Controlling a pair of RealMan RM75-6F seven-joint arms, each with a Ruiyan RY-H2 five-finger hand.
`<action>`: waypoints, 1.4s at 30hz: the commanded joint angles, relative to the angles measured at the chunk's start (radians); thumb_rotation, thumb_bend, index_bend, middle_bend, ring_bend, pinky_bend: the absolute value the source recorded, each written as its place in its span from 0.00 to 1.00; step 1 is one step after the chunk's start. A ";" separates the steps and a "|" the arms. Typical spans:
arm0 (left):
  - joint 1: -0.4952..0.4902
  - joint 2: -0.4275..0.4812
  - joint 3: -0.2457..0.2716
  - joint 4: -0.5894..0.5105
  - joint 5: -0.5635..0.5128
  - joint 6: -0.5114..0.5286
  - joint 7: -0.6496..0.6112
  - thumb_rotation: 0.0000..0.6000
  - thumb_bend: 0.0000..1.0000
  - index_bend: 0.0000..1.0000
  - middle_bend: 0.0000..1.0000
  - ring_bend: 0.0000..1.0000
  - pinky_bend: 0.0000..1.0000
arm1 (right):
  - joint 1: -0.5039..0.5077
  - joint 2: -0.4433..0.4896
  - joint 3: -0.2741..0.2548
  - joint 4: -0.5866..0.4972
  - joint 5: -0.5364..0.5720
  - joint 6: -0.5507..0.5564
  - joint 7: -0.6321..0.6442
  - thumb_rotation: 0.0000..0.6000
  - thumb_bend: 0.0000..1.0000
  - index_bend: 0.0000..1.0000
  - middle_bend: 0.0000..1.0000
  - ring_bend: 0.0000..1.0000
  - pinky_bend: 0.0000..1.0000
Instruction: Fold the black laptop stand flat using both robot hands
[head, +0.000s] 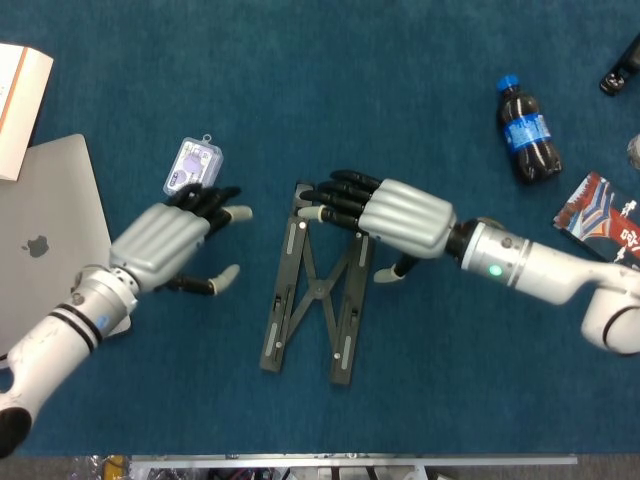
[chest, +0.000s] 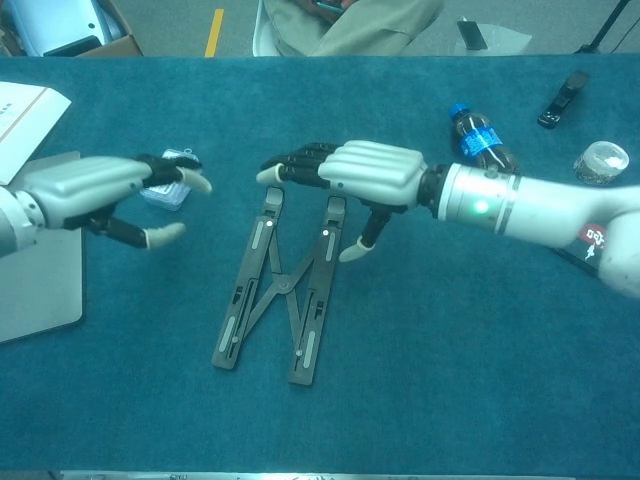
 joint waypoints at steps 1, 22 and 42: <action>0.041 0.021 -0.018 -0.015 0.026 0.077 0.012 0.44 0.38 0.12 0.00 0.00 0.00 | 0.067 0.068 0.003 -0.077 0.007 -0.100 -0.029 1.00 0.00 0.00 0.00 0.00 0.00; 0.121 0.057 -0.051 -0.023 0.068 0.161 -0.054 0.47 0.37 0.11 0.00 0.00 0.00 | 0.215 0.029 -0.029 -0.087 -0.094 -0.253 -0.174 1.00 0.00 0.00 0.00 0.00 0.00; 0.162 0.076 -0.066 -0.006 0.089 0.163 -0.125 0.46 0.38 0.11 0.00 0.00 0.00 | 0.307 -0.061 -0.056 -0.012 -0.111 -0.310 -0.164 1.00 0.00 0.00 0.00 0.00 0.00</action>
